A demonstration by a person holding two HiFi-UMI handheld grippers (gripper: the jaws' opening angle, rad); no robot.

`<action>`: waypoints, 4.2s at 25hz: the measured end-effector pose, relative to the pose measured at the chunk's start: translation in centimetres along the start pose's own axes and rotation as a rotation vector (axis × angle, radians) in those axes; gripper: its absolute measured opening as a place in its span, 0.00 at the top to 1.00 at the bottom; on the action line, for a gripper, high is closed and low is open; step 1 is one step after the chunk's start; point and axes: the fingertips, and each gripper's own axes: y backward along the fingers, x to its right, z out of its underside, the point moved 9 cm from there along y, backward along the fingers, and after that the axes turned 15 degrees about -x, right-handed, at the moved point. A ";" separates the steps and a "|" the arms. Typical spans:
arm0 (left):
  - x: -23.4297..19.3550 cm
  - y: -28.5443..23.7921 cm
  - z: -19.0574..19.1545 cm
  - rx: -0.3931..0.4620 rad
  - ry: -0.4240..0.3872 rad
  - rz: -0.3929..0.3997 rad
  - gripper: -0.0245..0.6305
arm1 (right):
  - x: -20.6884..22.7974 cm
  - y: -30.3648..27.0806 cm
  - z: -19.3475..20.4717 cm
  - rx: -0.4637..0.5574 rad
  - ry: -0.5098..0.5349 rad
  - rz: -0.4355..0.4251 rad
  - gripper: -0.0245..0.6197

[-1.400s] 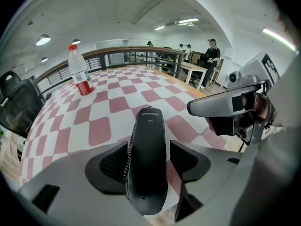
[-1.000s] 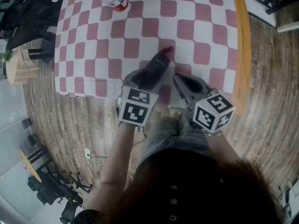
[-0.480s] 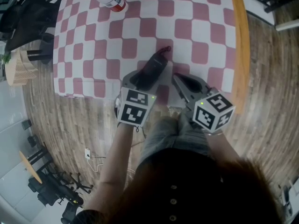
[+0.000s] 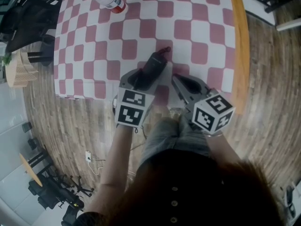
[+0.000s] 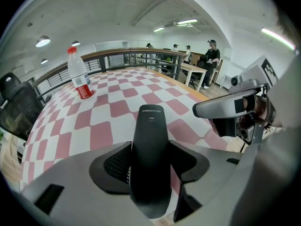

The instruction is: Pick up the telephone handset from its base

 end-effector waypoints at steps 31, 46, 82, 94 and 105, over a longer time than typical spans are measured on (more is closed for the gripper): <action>-1.7 10.5 -0.6 0.501 0.304 0.037 0.57 | -5.3 3.7 -6.2 0.090 0.249 0.016 0.95; -1.8 15.2 3.4 0.836 0.436 0.065 0.57 | -9.3 4.0 -7.7 0.083 0.359 -0.026 0.95; -0.9 14.8 7.6 0.948 0.414 0.139 0.57 | -10.6 3.2 -7.8 0.060 0.455 -0.110 0.95; -0.8 14.5 7.2 0.928 0.385 0.147 0.57 | -10.4 2.8 -7.5 0.022 0.466 -0.091 0.95; -0.7 14.3 7.1 0.923 0.373 0.152 0.57 | -10.5 2.9 -7.3 0.013 0.493 -0.079 0.95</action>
